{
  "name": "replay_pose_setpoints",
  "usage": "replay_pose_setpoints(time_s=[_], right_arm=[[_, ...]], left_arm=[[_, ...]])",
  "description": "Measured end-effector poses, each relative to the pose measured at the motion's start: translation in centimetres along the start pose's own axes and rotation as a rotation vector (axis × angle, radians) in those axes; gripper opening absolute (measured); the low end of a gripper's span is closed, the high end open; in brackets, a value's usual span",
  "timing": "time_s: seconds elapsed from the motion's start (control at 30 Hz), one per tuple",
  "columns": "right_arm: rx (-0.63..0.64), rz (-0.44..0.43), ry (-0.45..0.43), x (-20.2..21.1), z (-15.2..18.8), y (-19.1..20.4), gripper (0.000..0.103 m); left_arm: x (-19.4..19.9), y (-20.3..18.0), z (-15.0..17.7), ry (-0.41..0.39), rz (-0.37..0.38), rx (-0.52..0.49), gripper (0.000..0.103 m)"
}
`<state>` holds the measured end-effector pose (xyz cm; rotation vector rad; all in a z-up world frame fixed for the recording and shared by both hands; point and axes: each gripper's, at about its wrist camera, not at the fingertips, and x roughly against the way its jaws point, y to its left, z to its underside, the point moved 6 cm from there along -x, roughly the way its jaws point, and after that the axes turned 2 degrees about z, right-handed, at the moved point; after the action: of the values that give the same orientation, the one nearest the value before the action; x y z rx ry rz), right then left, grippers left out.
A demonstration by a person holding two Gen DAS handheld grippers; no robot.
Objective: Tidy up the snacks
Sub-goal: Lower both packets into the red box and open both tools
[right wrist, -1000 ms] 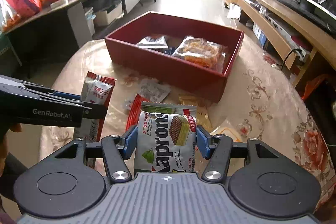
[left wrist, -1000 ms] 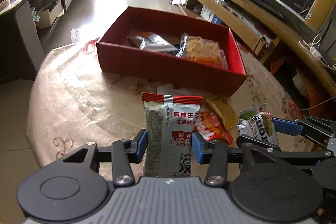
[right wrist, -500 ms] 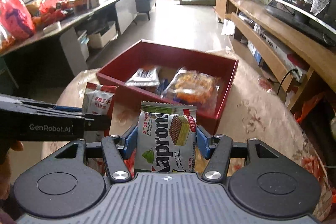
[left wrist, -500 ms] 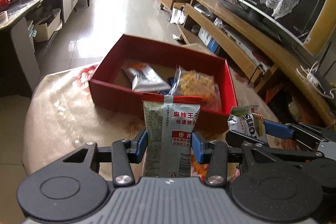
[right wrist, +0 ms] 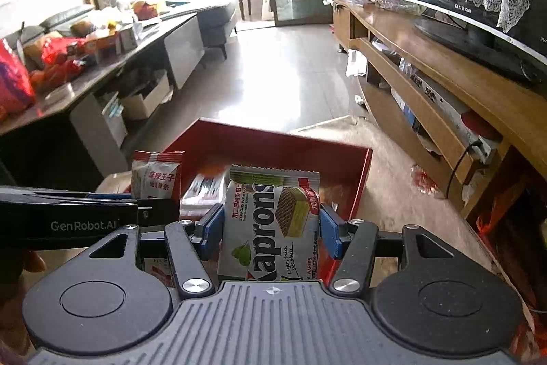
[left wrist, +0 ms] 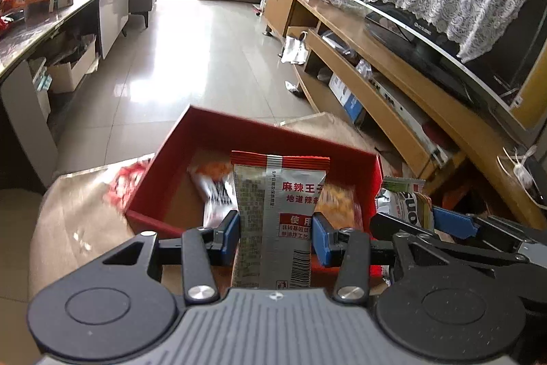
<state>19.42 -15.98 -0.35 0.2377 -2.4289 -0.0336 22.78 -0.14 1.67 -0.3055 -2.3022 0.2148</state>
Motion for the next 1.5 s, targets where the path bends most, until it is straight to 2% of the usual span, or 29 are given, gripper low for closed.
replay_pose_setpoints(time_s=[0.33, 0.93, 1.2, 1.5], right_arm=[[-0.045, -0.010, 0.018, -4.2, -2.1, -1.5, 0.065], [-0.072, -0.005, 0.130, -10.0, -1.1, -1.8, 0.065], [-0.072, -0.001, 0.157, -11.4, -0.8, -1.8, 0.066], [-0.055, 0.018, 0.160, -11.7, -0.8, -1.7, 0.070]], left_arm=[[-4.5, 0.3, -2.9, 0.015, -0.050, -0.012, 0.044], [-10.4, 2.3, -2.8, 0.096, -0.128, 0.007, 0.043], [-11.5, 3.0, -2.5, 0.114, -0.140, 0.029, 0.043], [-11.0, 3.1, -2.7, 0.108, -0.128, 0.050, 0.045]])
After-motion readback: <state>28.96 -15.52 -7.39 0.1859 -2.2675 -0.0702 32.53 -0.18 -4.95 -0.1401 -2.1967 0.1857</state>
